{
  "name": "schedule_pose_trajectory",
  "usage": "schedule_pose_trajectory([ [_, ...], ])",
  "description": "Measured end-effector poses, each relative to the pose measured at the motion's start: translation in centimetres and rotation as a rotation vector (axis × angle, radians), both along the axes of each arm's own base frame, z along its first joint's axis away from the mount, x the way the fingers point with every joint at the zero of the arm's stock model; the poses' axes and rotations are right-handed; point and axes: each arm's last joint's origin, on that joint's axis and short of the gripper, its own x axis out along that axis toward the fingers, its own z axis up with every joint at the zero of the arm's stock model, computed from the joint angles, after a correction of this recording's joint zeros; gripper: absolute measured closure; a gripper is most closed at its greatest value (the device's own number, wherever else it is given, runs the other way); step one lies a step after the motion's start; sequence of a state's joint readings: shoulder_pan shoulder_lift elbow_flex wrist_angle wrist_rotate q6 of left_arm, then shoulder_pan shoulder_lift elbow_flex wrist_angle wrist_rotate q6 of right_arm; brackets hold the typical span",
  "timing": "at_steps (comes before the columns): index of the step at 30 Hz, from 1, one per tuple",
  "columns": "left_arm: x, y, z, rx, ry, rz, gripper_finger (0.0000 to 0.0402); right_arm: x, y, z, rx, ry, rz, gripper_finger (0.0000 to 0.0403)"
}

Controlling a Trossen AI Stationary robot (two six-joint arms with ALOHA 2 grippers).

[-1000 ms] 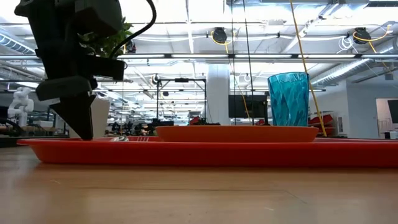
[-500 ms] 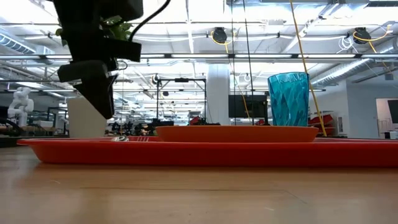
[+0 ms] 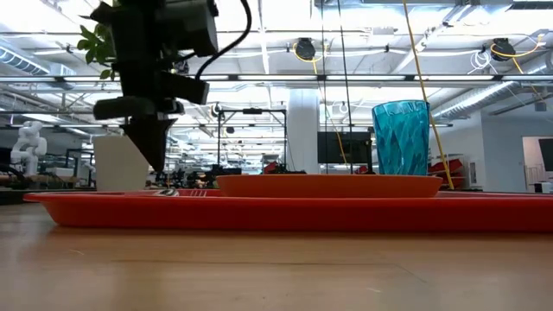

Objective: Pick and place plate/cup/fork/spoon on tray
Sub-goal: Adjust the utensils on the red tray

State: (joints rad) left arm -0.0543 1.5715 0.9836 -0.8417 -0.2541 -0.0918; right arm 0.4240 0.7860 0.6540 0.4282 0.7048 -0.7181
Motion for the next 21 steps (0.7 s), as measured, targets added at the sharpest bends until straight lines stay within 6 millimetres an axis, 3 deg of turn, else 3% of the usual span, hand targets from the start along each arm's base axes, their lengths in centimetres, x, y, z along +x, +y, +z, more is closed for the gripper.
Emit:
schedule_pose_trajectory([
  [8,-0.1,1.3,-1.0,-0.041,-0.021,0.004,0.0398,0.0,0.0,0.0,-0.001,0.003,0.000,0.0403],
  [21,-0.2,1.3,-2.5,-0.064,-0.088,0.000,0.0398,0.0,0.0,0.0,-0.001,0.000,0.000,0.0403],
])
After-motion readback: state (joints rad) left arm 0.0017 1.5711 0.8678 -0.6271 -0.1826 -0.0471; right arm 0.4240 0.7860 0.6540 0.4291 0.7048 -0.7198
